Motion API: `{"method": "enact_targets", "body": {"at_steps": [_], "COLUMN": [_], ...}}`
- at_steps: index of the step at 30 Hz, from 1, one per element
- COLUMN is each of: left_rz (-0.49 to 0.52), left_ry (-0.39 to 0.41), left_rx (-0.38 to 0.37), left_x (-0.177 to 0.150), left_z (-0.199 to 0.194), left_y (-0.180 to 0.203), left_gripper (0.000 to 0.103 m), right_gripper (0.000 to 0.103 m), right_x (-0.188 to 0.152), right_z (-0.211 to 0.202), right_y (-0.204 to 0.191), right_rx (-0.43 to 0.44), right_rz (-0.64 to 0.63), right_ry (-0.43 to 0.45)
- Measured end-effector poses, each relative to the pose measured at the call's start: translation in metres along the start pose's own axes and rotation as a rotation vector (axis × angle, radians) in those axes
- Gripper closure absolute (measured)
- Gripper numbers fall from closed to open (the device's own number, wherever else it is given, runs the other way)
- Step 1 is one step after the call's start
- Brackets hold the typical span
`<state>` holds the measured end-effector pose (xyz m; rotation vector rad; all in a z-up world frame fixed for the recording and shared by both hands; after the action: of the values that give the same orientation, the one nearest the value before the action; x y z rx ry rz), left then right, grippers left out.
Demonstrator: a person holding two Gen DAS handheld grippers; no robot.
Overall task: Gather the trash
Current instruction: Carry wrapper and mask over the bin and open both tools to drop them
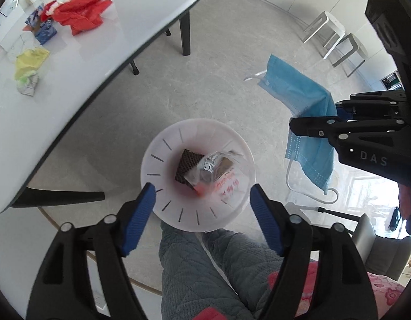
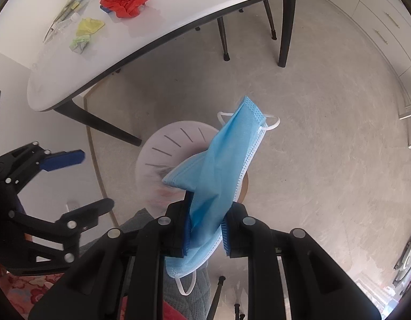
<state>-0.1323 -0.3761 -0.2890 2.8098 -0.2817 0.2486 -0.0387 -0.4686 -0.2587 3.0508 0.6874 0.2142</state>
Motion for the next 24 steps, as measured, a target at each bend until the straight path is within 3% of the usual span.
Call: {"method": "enact_targets", "body": {"at_steps": [10, 20, 23, 24], "left_rz": [-0.054, -0.092, -0.099, -0.100], "left_ry": [0.091, 0.144, 0.148, 0.150], "left_rx": [0.063, 0.126, 0.133, 0.136], "left_x": [-0.006, -0.002, 0.000, 0.000], "left_z": [-0.056, -0.096, -0.103, -0.106], "left_y": [-0.013, -0.029, -0.032, -0.031], "left_gripper": [0.014, 0.012, 0.012, 0.012], "right_gripper": [0.082, 0.077, 0.054, 0.037], "right_x": [-0.003, 0.002, 0.005, 0.006], "right_z": [0.005, 0.013, 0.015, 0.016], "right_y": [-0.011, -0.031, -0.035, -0.037], "right_rx": [0.037, 0.065, 0.056, 0.045], "right_rz": [-0.037, -0.064, -0.076, -0.081], "right_ry": [0.001, -0.001, -0.002, -0.011]}}
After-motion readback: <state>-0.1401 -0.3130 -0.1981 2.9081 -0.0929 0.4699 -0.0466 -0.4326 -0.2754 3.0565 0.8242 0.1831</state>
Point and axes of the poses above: each gripper's, at about its wrist camera, not at the fingertips, and z roughly the way its jaws point, y to its right, x to its top, the point moved 2 cm from there along z, roughly the way its jaws point, and after that the axes turned 14 degrees about -x, right-handed, at the moved point
